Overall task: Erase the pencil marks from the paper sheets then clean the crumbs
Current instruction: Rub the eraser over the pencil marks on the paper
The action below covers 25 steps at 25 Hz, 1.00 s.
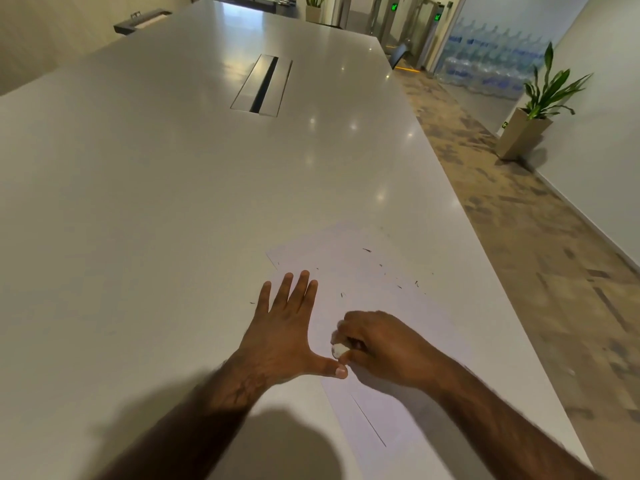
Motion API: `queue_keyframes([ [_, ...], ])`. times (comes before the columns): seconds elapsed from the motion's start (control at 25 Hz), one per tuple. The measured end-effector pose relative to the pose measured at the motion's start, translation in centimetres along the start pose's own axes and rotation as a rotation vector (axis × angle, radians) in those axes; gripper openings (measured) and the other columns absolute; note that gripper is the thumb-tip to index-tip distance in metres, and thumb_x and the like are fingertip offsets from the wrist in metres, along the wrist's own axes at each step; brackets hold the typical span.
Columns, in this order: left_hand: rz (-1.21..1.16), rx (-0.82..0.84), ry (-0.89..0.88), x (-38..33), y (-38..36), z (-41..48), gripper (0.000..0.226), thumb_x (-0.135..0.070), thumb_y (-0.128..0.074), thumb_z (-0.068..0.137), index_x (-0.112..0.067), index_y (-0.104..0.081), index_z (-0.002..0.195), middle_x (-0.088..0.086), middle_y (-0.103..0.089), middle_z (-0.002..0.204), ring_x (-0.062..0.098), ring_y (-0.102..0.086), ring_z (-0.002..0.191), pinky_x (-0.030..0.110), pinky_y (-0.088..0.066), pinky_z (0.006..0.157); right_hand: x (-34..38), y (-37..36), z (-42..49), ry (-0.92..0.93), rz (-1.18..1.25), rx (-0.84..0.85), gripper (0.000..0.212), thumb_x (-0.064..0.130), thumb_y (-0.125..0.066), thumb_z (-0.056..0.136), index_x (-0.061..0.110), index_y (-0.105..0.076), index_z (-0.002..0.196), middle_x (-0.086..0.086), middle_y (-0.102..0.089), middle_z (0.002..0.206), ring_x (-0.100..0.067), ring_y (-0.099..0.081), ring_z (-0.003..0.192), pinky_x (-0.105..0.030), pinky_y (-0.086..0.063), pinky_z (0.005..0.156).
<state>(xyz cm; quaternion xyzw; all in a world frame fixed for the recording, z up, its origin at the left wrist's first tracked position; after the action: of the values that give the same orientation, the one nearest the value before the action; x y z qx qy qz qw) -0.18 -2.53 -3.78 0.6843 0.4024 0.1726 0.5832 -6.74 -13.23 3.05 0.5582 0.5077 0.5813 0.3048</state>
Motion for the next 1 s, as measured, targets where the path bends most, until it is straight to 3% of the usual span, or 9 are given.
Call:
queue_keyframes([
  [0.16,-0.014,0.001,-0.014,0.1,0.0,0.0,0.146,-0.115,-0.015,0.041,-0.029,0.044,0.143,-0.004,0.047,0.159,0.022,0.043,0.148,0.056,0.018,0.124,1.0,1.5,4.3,-0.006,0.008,-0.108,0.013,0.024,-0.067,0.098,0.016,-0.077,0.098,0.013,-0.059,0.084,-0.004,-0.052,0.068,-0.014,-0.034,0.065],
  [0.24,-0.004,0.002,-0.010,0.1,0.0,0.0,0.146,-0.115,-0.012,0.040,-0.028,0.046,0.142,-0.003,0.047,0.159,0.022,0.043,0.148,0.056,0.018,0.124,1.6,1.0,4.1,0.039,-0.061,-0.113,0.013,0.020,-0.066,0.096,0.016,-0.077,0.092,0.008,-0.063,0.081,-0.005,-0.052,0.066,-0.014,-0.035,0.065],
  [0.48,-0.005,0.009,0.002,0.0,-0.2,0.0,0.151,-0.113,-0.024,0.045,-0.025,0.043,0.148,-0.003,0.050,0.158,0.021,0.045,0.146,0.057,0.018,0.123,0.8,-0.3,-2.8,0.073,-0.121,0.038,0.015,0.025,-0.054,0.094,0.031,-0.061,0.081,0.018,-0.050,0.075,-0.002,-0.049,0.068,-0.014,-0.023,0.064],
  [0.6,-0.011,0.003,-0.009,0.0,0.0,-0.1,0.150,-0.112,-0.031,0.051,-0.025,0.040,0.151,-0.004,0.048,0.159,0.021,0.043,0.147,0.057,0.017,0.124,0.8,1.3,1.0,0.061,-0.049,0.008,0.008,0.029,-0.063,0.098,0.026,-0.070,0.099,0.023,-0.054,0.081,0.005,-0.047,0.066,-0.015,-0.033,0.067],
  [0.68,-0.025,-0.015,-0.017,0.0,0.1,-0.1,0.147,-0.113,-0.025,0.048,-0.028,0.042,0.147,-0.005,0.045,0.160,0.021,0.041,0.149,0.057,0.017,0.124,0.9,2.0,3.7,0.029,0.011,-0.024,0.019,0.029,-0.066,0.098,0.022,-0.065,0.116,0.015,-0.064,0.093,0.000,-0.049,0.071,-0.019,-0.043,0.069],
  [0.8,-0.025,-0.021,-0.022,0.0,0.2,-0.1,0.148,-0.115,-0.011,0.039,-0.028,0.044,0.145,-0.004,0.046,0.160,0.021,0.042,0.148,0.057,0.018,0.124,1.2,1.0,3.1,0.034,-0.001,-0.001,0.005,0.025,-0.065,0.097,0.020,-0.063,0.096,0.011,-0.062,0.085,-0.004,-0.050,0.068,-0.022,-0.041,0.067],
  [0.92,-0.039,0.003,-0.017,0.0,-0.2,0.1,0.157,-0.116,-0.005,0.033,-0.024,0.042,0.151,-0.005,0.051,0.156,0.021,0.047,0.145,0.056,0.022,0.122,0.4,0.1,-1.9,0.000,-0.024,0.003,0.019,0.031,-0.059,0.096,0.037,-0.049,0.081,0.019,-0.047,0.072,0.002,-0.046,0.061,-0.014,-0.026,0.062],
  [1.0,-0.039,0.015,-0.011,0.1,-0.4,0.2,0.159,-0.116,-0.007,0.033,-0.024,0.039,0.153,-0.005,0.054,0.154,0.021,0.049,0.143,0.056,0.023,0.121,0.0,-0.6,-5.1,-0.049,0.043,0.088,0.024,0.032,-0.061,0.092,0.043,-0.044,0.078,0.023,-0.051,0.071,0.003,-0.050,0.063,-0.014,-0.028,0.059],
])
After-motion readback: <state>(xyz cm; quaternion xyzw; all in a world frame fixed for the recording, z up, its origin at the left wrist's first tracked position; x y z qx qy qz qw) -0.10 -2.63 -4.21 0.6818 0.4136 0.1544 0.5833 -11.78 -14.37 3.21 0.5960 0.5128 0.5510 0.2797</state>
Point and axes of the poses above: each hand's wrist, its own z-axis towards the middle knuckle, its own y-axis out of the back of the hand, x = y × z, the point moved 9 cm from there along z, towards the middle knuckle
